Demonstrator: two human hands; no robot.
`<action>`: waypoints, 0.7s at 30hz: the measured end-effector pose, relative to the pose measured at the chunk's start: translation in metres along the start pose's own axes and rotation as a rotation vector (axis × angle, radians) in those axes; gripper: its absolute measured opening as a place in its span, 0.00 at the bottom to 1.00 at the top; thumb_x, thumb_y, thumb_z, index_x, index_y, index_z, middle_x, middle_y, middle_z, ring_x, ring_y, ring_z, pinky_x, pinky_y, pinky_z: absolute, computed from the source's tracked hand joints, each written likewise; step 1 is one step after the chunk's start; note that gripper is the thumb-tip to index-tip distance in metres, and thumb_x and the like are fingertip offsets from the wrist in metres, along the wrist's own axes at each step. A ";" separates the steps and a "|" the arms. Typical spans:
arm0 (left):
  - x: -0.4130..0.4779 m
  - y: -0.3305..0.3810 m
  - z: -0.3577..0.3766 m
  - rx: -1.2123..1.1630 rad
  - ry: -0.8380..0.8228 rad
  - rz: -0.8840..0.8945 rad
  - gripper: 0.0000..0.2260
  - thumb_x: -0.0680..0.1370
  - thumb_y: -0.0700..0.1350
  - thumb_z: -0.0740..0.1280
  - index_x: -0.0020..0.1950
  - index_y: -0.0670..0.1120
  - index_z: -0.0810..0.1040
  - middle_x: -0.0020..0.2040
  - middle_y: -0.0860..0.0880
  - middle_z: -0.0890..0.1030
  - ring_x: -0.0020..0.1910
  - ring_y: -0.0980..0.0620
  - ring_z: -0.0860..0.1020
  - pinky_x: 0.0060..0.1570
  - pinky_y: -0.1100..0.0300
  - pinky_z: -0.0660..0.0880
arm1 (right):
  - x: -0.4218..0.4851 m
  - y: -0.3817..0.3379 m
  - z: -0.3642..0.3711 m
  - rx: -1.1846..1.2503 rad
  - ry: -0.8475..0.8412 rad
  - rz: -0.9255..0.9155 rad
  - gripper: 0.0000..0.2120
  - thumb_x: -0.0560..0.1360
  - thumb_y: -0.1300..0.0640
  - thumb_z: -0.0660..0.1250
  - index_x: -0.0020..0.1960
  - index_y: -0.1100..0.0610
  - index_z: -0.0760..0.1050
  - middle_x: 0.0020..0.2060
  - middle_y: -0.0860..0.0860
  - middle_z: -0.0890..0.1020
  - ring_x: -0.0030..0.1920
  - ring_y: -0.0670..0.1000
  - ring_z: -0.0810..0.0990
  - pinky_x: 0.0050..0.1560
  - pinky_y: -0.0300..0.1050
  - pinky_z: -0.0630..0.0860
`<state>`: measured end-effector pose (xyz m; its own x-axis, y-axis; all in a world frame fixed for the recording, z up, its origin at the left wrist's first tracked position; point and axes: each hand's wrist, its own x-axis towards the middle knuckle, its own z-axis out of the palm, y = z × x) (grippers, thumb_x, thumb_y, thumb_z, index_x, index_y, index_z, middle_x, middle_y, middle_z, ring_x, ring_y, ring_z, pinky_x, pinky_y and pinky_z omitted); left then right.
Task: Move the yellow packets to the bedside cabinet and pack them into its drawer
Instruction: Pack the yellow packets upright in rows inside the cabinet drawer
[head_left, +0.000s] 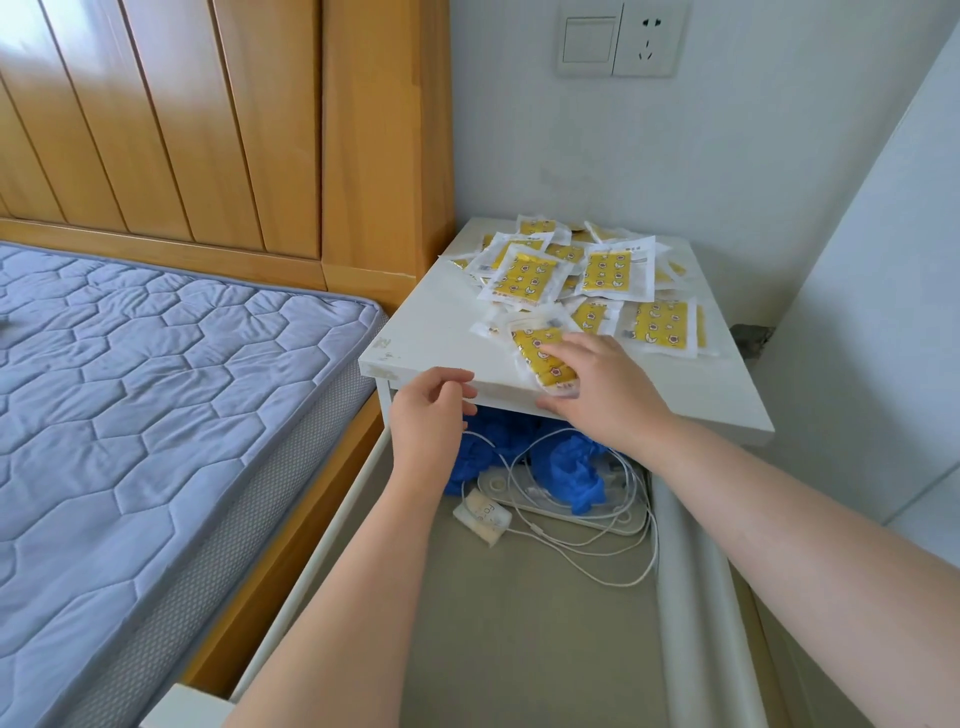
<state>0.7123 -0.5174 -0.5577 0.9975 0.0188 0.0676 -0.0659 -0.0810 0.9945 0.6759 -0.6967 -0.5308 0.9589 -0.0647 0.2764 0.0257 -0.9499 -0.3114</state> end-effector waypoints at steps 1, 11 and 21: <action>0.001 0.000 -0.001 -0.049 -0.021 -0.050 0.14 0.77 0.34 0.57 0.47 0.45 0.82 0.41 0.47 0.83 0.36 0.53 0.79 0.33 0.64 0.76 | -0.002 -0.001 0.000 -0.016 0.025 -0.019 0.29 0.73 0.51 0.72 0.71 0.51 0.69 0.68 0.50 0.71 0.69 0.51 0.64 0.66 0.44 0.63; 0.005 0.003 -0.005 -0.288 -0.280 -0.430 0.15 0.80 0.53 0.62 0.49 0.42 0.80 0.42 0.46 0.85 0.39 0.50 0.84 0.34 0.62 0.78 | -0.019 -0.006 0.010 -0.038 0.109 -0.239 0.24 0.68 0.68 0.69 0.63 0.59 0.77 0.55 0.53 0.79 0.58 0.56 0.74 0.53 0.51 0.76; 0.009 -0.001 -0.001 -0.330 -0.095 -0.436 0.03 0.77 0.40 0.68 0.51 0.44 0.78 0.47 0.46 0.84 0.46 0.47 0.84 0.48 0.51 0.81 | -0.008 -0.023 -0.023 0.241 -0.251 -0.150 0.34 0.70 0.72 0.58 0.73 0.53 0.65 0.72 0.49 0.67 0.73 0.47 0.61 0.69 0.34 0.56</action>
<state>0.7217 -0.5158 -0.5582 0.9308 -0.1102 -0.3484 0.3649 0.2312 0.9019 0.6616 -0.6811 -0.5050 0.9781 0.1748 0.1128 0.2079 -0.8421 -0.4977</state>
